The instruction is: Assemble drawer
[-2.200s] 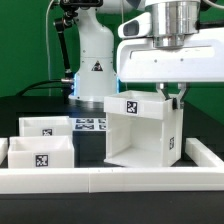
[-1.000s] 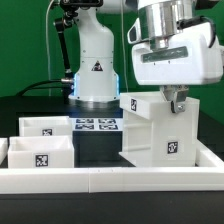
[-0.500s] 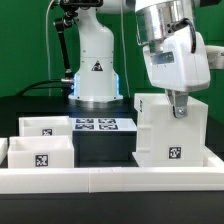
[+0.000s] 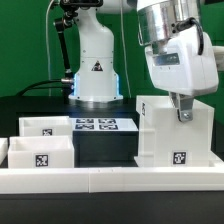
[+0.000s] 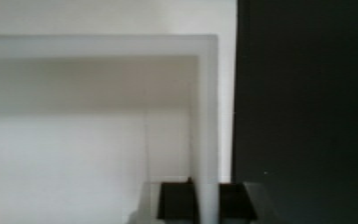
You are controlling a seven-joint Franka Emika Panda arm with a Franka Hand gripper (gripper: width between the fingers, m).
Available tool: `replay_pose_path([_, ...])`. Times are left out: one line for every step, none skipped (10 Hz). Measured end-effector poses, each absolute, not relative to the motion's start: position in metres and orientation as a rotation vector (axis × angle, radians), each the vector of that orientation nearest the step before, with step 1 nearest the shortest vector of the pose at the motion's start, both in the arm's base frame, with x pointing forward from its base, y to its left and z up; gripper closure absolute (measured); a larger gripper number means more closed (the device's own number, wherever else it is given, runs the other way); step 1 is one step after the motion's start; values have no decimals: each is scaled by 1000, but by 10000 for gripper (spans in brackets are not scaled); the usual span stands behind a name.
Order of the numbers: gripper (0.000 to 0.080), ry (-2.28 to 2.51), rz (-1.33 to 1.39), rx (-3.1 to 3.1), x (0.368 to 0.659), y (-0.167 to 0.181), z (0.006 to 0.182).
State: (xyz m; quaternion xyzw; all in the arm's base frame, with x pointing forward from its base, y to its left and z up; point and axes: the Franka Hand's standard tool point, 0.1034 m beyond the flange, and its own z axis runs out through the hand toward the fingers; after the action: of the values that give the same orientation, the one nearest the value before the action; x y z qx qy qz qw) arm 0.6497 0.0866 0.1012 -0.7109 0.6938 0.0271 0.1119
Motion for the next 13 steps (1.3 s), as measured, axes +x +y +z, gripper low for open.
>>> replay_pose_path([760, 2042, 102, -2095, 649, 87, 101])
replay_pose_path([760, 2041, 103, -2096, 649, 87, 101])
replay_pose_path([760, 2039, 102, -2097, 648, 87, 100])
replay_pose_path([581, 2037, 102, -2100, 648, 88, 100])
replay_pose_path([446, 2030, 101, -2107, 648, 88, 100])
replay_pose_path([446, 1942, 89, -2184, 645, 90, 103])
replay_pose_path([263, 1890, 89, -2225, 641, 94, 109])
replay_pose_path([185, 1800, 73, -2292, 637, 94, 116])
replay_pose_path([185, 1710, 54, -2352, 634, 92, 124])
replay_pose_path([156, 1620, 34, -2406, 630, 88, 134])
replay_pose_path([151, 1556, 30, -2446, 624, 86, 143])
replay_pose_path([151, 1546, 29, -2452, 621, 88, 145])
replay_pose_path([150, 1546, 32, -2454, 620, 88, 143])
